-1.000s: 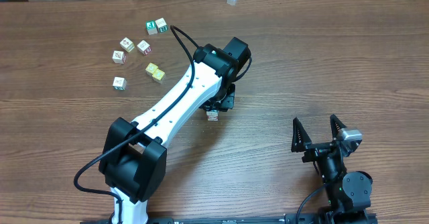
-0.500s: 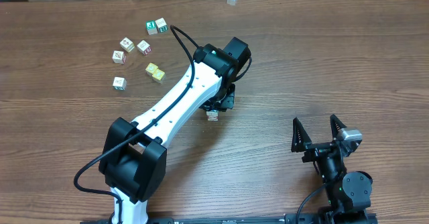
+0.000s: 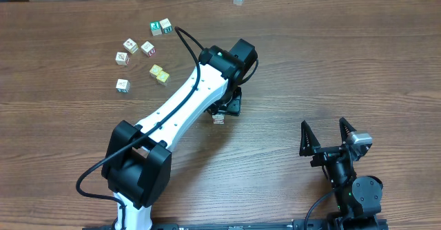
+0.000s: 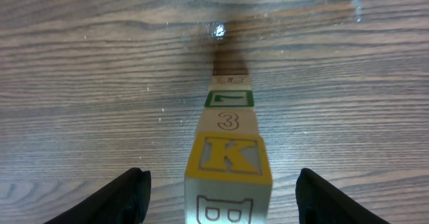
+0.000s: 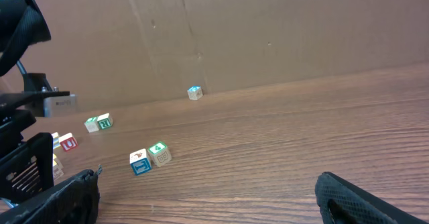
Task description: Form a tower
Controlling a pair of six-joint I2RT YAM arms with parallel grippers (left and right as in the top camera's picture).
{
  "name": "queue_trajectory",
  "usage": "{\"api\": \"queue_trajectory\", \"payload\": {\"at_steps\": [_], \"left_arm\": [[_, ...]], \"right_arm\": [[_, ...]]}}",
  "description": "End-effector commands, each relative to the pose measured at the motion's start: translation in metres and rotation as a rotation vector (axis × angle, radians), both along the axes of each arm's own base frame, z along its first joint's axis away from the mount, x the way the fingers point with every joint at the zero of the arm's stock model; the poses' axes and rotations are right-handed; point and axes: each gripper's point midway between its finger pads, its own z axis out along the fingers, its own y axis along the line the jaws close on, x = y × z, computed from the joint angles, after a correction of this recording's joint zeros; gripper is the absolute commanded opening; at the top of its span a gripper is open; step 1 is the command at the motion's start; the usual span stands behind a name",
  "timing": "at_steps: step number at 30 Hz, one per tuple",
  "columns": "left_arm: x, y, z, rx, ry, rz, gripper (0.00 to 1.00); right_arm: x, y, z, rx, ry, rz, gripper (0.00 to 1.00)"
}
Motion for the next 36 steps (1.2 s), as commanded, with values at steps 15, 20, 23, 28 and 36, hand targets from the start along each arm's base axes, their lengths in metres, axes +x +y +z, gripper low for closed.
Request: {"api": "queue_trajectory", "payload": {"at_steps": [15, 20, 23, 28, 36], "left_arm": [[-0.002, 0.0, -0.035, -0.017, -0.033, 0.075, 0.51], [-0.003, 0.001, -0.045, -0.02, -0.037, 0.097, 0.5], [-0.003, 0.001, -0.049, -0.024, -0.041, 0.097, 0.51], [-0.002, 0.0, -0.055, -0.032, -0.052, 0.1, 0.5], [-0.004, 0.002, -0.063, -0.031, -0.05, 0.1, 0.39]], "right_arm": [[0.0, -0.001, -0.001, 0.007, -0.006, -0.002, 1.0], [0.0, -0.001, -0.001, 0.007, -0.006, -0.002, 1.0], [0.0, -0.001, -0.001, 0.007, -0.006, -0.002, 1.0], [0.0, -0.001, -0.001, 0.007, -0.006, -0.002, 1.0], [0.0, -0.001, -0.001, 0.007, -0.006, -0.002, 1.0]]}}
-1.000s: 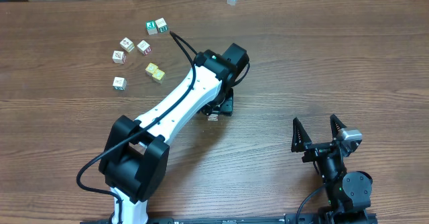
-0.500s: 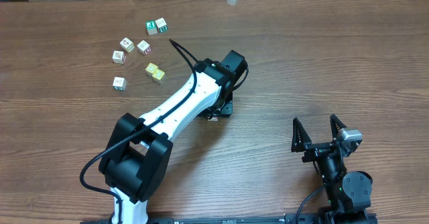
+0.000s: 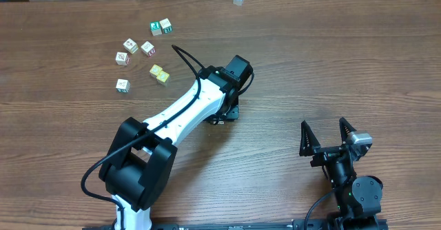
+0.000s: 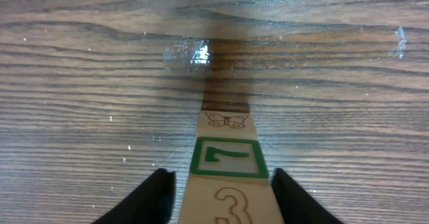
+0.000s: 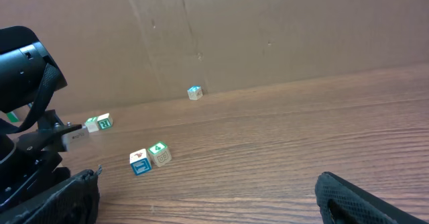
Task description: Form a tower
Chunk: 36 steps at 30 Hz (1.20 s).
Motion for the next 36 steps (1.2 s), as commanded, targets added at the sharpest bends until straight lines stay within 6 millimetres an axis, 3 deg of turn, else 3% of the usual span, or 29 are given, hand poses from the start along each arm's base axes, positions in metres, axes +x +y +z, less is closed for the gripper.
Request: {"api": "queue_trajectory", "payload": {"at_steps": [1, 10, 18, 36], "left_arm": [[-0.0083, 0.0033, -0.0075, 0.016, 0.02, 0.002, 0.37], [-0.0091, 0.004, -0.0076, 0.017, 0.025, 0.004, 0.26], [-0.0098, 0.0034, -0.0077, 0.006, 0.026, 0.055, 0.25], [-0.0113, 0.004, -0.0078, 0.008, 0.032, 0.061, 0.5]], "right_arm": [[0.0, -0.0006, -0.001, 0.006, -0.006, -0.002, 1.0], [0.0, -0.0006, -0.001, 0.006, -0.006, -0.002, 1.0], [0.0, -0.0006, -0.001, 0.006, -0.006, -0.002, 1.0], [0.0, -0.0006, -0.001, 0.006, -0.006, -0.002, 1.0]]}}
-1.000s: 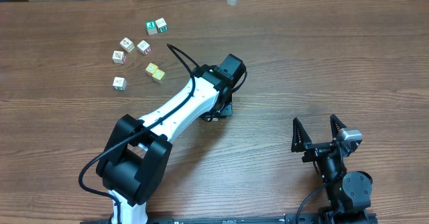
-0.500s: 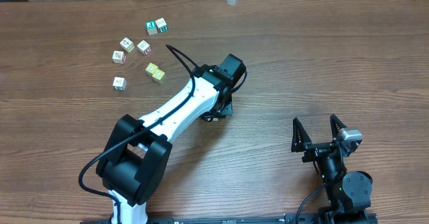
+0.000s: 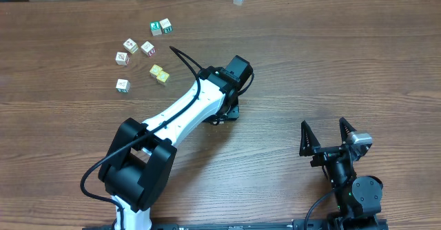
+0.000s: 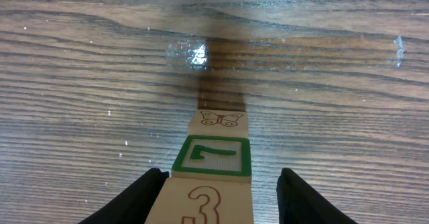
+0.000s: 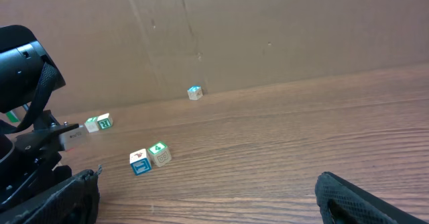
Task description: Form a tower
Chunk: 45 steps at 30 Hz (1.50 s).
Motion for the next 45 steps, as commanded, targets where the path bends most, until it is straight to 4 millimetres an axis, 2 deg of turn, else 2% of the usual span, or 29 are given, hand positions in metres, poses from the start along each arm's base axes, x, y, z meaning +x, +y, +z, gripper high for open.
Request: {"api": "queue_trajectory", "payload": {"at_steps": [1, 5, 14, 41, 45], "left_arm": [[-0.011, 0.004, -0.008, 0.017, 0.036, 0.007, 0.5], [-0.01, 0.004, -0.008, 0.017, 0.035, 0.008, 0.49], [-0.01, 0.003, -0.008, 0.016, 0.033, 0.007, 0.61], [0.006, -0.008, 0.015, -0.014, -0.013, -0.015, 0.63], [0.01, -0.008, 0.024, -0.011, -0.025, -0.013, 0.63]], "right_arm": [[0.0, -0.001, -0.001, 0.006, -0.007, -0.002, 1.0], [0.0, -0.001, -0.001, 0.006, -0.007, -0.002, 1.0], [0.0, -0.001, -0.001, 0.006, -0.007, -0.002, 1.0], [0.0, -0.001, -0.001, 0.006, -0.007, -0.002, 1.0], [0.0, -0.001, -0.001, 0.006, -0.007, -0.002, 1.0]]}}
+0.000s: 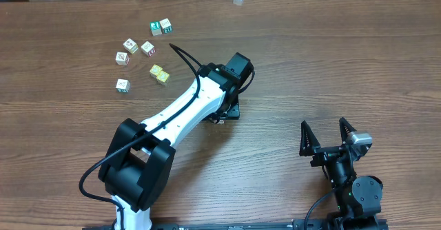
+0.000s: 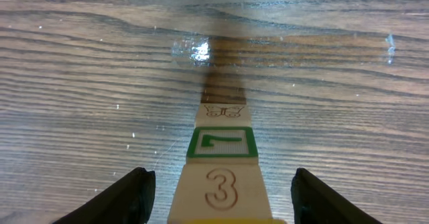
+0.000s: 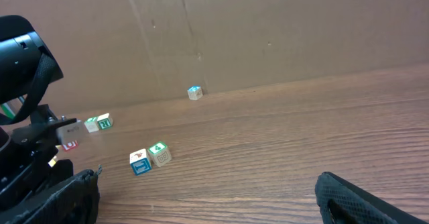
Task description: Form a tower
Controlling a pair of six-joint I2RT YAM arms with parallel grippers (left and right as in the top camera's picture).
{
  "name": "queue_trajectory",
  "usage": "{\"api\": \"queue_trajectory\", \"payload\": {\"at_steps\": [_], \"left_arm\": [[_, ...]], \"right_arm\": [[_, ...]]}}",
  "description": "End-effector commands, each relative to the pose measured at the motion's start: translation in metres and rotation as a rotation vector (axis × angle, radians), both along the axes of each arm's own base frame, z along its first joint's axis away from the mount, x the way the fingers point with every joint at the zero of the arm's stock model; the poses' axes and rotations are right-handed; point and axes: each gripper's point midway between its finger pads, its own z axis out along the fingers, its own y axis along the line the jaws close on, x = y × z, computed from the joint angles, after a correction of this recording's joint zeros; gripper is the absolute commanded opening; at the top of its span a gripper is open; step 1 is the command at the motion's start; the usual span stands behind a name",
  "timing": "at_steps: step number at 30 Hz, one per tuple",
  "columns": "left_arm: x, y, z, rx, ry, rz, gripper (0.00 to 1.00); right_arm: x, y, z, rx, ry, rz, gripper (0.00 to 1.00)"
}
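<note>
In the left wrist view a tower of wooden letter blocks [image 2: 221,163] stands on the table. A butterfly block is lowest, then a green 7, a 3, and a yellow edge nearest the camera. My left gripper [image 2: 221,182] is open. Its fingers [image 2: 131,197] stand wide on both sides of the tower, apart from it. Overhead, the left arm [image 1: 200,99] hides the tower. The right gripper [image 1: 324,139] rests open at the near right, holding nothing. Its dark fingers [image 3: 365,200] frame bare wood.
Several loose blocks [image 1: 141,51] lie scattered at the far left. A blue block sits by the back cardboard wall [image 3: 268,29]. Two of the loose blocks [image 3: 149,158] show in the right wrist view, beside the left arm.
My left gripper's jaws have spread from close beside the tower to wide apart, and the wrist sits slightly higher. The tower stands straight. The right arm has not moved.
First my left gripper hung open above the tower, the yellow K block on top. Then it was lower, jaws drawn in close round the 3 block, and stayed so. Now the jaws are wide again and the tower stands free.
</note>
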Motion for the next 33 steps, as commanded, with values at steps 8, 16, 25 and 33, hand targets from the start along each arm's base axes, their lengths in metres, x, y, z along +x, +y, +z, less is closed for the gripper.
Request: {"api": "queue_trajectory", "payload": {"at_steps": [8, 16, 25, 33], "left_arm": [[0.0156, -0.0092, 0.0246, -0.025, -0.047, -0.013, 0.59], [0.0094, -0.0047, 0.0236, -0.006, -0.021, -0.018, 0.57], [0.0092, -0.0046, 0.0236, -0.005, -0.02, -0.021, 0.5], [0.0074, -0.0034, 0.0234, 0.0, -0.013, -0.021, 0.45]], "right_arm": [[0.0, -0.0006, -0.001, 0.006, -0.006, -0.002, 1.0], [0.0, -0.0006, -0.001, 0.006, -0.006, -0.002, 1.0], [0.0, -0.0006, -0.001, 0.006, -0.006, -0.002, 1.0], [0.0, -0.0006, -0.001, 0.006, -0.006, -0.002, 1.0]]}}
